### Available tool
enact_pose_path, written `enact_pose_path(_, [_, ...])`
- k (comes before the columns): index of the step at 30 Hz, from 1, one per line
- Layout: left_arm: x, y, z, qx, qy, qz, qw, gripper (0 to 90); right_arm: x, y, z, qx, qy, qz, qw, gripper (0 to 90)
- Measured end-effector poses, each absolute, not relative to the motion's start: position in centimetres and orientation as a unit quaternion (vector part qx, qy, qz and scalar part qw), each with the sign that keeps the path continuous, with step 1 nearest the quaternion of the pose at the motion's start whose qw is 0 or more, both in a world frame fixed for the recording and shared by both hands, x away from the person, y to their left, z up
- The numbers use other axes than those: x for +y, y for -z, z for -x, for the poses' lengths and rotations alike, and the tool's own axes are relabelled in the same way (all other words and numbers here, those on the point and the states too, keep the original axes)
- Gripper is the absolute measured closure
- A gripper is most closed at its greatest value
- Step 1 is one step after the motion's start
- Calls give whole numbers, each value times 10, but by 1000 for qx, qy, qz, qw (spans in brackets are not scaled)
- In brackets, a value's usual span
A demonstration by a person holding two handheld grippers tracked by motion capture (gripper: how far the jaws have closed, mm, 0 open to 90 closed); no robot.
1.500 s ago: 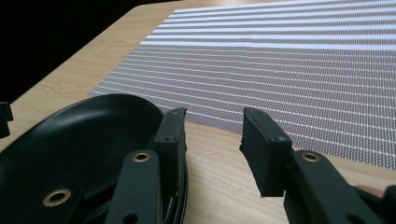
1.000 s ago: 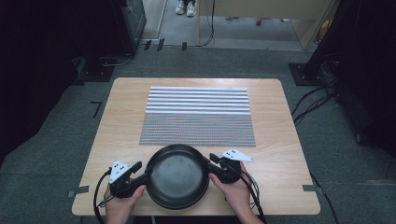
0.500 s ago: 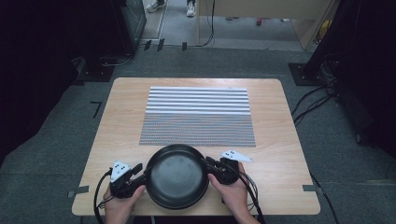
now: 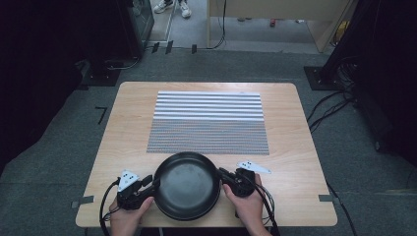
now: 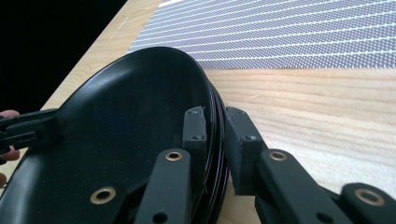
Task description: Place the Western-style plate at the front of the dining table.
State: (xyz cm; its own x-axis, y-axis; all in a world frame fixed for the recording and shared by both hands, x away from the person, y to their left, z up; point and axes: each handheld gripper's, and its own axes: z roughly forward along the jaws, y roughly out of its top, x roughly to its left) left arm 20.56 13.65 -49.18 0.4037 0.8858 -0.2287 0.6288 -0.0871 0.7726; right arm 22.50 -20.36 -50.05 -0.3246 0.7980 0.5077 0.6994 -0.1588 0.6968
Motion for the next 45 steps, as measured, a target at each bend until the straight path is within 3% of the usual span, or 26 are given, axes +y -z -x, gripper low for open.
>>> enact_pose_path(5, [134, 493, -204, 519, -141, -727, 427, 651, -205, 497, -217, 635, -496, -591, 32, 816])
enact_pose_path(32, [143, 493, -206, 559, -99, -688, 452, 720, -190, 501, -214, 618, -499, -603, 76, 851])
enact_pose_path(45, [152, 490, -205, 566, -95, -673, 466, 746, -184, 507, -220, 615, -507, -602, 46, 838])
